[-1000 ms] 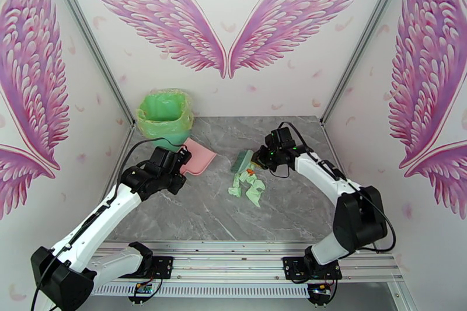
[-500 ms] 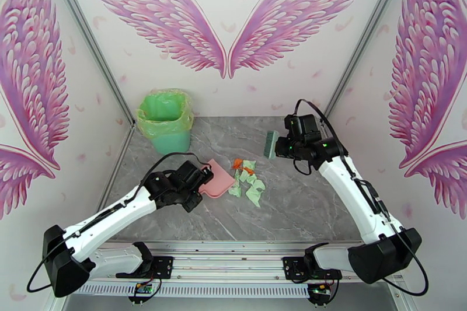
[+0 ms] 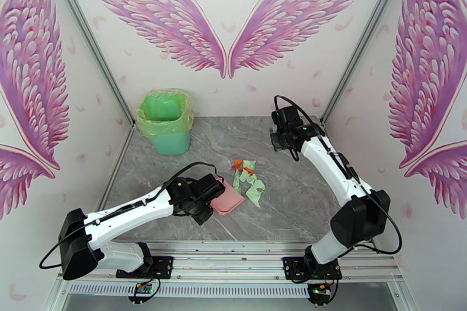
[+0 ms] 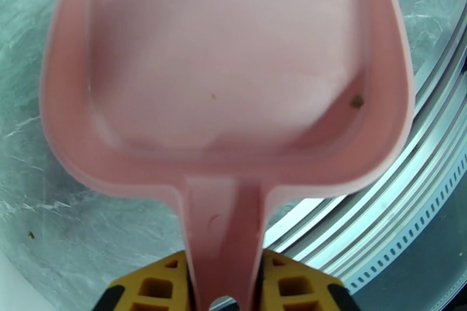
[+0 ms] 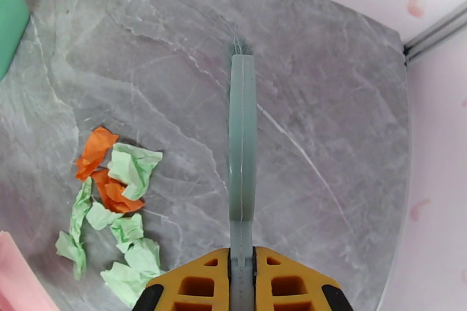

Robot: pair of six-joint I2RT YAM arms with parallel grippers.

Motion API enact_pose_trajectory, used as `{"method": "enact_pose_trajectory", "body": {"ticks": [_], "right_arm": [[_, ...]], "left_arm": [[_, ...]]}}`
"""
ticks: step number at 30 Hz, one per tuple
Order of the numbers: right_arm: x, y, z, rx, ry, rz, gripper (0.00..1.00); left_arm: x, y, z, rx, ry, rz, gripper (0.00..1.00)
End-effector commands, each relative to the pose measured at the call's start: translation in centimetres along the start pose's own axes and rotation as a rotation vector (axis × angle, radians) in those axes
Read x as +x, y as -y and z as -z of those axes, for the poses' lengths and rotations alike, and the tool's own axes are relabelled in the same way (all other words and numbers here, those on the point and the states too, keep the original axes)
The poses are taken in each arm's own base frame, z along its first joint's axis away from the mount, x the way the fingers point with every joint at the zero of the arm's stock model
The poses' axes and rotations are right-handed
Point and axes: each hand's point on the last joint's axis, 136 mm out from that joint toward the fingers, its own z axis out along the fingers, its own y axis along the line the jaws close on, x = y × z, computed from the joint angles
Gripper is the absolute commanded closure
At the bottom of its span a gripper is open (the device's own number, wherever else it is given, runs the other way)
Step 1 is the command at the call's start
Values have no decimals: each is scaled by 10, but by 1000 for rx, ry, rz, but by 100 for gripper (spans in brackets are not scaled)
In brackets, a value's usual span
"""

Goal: Sweep away the paper scraps from the table

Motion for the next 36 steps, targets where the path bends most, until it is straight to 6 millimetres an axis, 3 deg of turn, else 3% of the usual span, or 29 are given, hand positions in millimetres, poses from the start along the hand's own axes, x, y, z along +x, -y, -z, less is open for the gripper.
{"method": "enact_pose_trajectory", "body": {"ticks": [1, 10, 13, 19, 26, 36], "right_arm": [[-26, -7, -13, 4, 32, 145, 100], [-26, -38, -56, 64, -51, 456, 100], [-24, -42, -64, 93, -76, 527, 100], [-15, -64, -76, 84, -110, 625, 100], [4, -92, -81, 48, -163, 718, 100], [37, -131, -70, -41, -275, 829, 100]], "left_arm": [[6, 13, -13, 56, -39, 91, 100], [29, 32, -47, 59, -119, 148, 100], [39, 31, -53, 39, -148, 150, 100], [38, 27, -64, -4, -177, 126, 100], [33, 27, -77, -24, -195, 85, 100], [24, 26, -85, -15, -154, 73, 100]]}}
